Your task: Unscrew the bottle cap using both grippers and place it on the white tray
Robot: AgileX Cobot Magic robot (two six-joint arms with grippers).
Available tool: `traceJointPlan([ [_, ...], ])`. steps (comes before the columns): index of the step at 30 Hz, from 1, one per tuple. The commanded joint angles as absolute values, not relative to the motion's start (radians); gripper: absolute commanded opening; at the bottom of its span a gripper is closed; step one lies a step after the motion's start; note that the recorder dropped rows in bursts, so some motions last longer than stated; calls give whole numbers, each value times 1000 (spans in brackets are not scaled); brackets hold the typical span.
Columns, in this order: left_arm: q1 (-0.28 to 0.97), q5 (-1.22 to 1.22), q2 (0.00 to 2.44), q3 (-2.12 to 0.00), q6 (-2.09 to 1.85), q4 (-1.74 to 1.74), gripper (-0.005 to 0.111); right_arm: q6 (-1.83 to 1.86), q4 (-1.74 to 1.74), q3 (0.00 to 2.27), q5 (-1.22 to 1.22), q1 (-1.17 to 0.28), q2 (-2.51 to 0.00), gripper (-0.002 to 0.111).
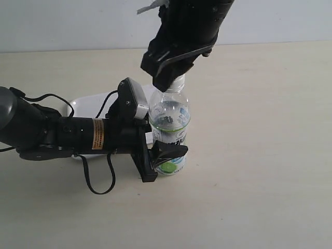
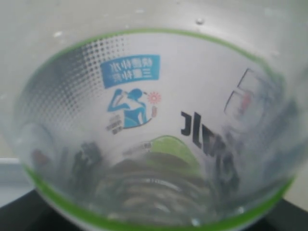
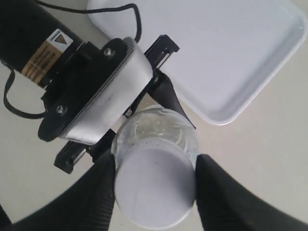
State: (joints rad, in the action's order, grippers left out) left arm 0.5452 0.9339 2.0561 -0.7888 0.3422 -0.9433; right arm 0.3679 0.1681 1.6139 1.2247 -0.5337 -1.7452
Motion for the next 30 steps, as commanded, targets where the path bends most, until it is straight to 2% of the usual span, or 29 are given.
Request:
traceJointPlan([
  [1, 543, 921, 2047, -790, 348, -936, 0, 726, 180, 1612, 1221, -536, -1743, 0],
  [7, 543, 921, 2047, -790, 348, -936, 0, 1079, 178, 1612, 1221, -536, -1743, 0],
  [15, 543, 921, 2047, -794, 348, -939, 0, 1021, 154, 1612, 1221, -536, -1743, 1],
  [18, 543, 921, 2047, -794, 348, -939, 0, 859, 160, 1612, 1221, -536, -1743, 13],
  [23, 543, 921, 2047, -794, 348, -939, 0, 834, 210, 1612, 1221, -536, -1737, 52],
  [25, 543, 921, 2047, -794, 348, -939, 0, 812, 251, 1612, 1221, -536, -1732, 63],
  [27, 543, 921, 2047, -794, 348, -939, 0, 766, 271, 1612, 1221, -536, -1721, 67],
  [30, 543, 921, 2047, -794, 348, -939, 0, 653, 274, 1613, 1221, -536, -1702, 67],
])
